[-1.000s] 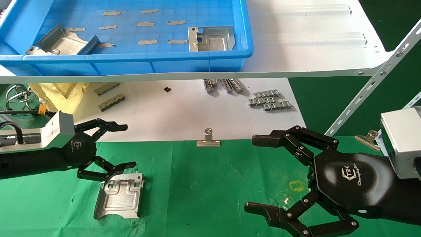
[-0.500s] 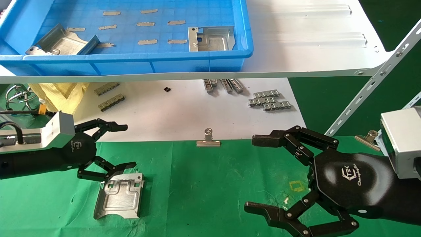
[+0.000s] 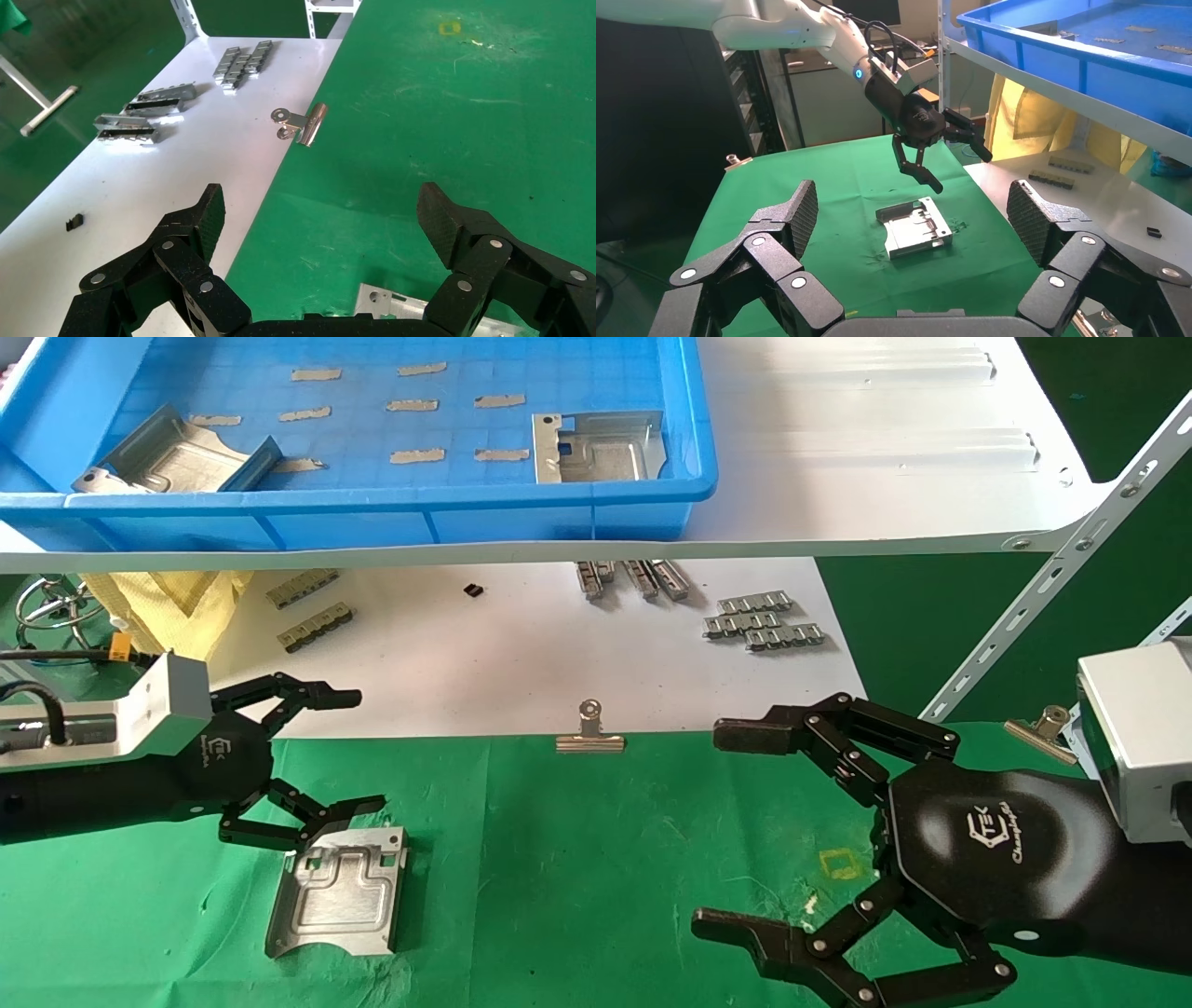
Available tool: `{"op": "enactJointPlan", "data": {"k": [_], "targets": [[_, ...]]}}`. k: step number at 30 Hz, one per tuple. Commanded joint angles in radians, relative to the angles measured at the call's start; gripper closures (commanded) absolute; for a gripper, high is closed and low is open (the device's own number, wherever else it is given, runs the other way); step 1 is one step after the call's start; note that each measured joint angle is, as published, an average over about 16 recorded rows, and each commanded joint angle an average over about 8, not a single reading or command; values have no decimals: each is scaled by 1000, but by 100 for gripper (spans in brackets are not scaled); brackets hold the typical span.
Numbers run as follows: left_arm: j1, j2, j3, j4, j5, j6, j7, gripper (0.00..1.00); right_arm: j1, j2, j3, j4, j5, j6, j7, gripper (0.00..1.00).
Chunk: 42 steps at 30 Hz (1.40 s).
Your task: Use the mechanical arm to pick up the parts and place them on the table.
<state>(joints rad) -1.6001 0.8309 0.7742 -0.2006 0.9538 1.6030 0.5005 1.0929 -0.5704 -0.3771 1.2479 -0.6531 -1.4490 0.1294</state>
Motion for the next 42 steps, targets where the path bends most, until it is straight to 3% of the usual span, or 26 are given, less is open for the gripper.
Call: {"op": "enactJointPlan", "data": {"k": [1,42], "targets": [[0,0,1,1,0,0,0,0,0,0,0,0,0,0,0,0],[354,-148,-333,-731,-150,-72,-464,0,0,0,0,0,0,0,0,0]]}}
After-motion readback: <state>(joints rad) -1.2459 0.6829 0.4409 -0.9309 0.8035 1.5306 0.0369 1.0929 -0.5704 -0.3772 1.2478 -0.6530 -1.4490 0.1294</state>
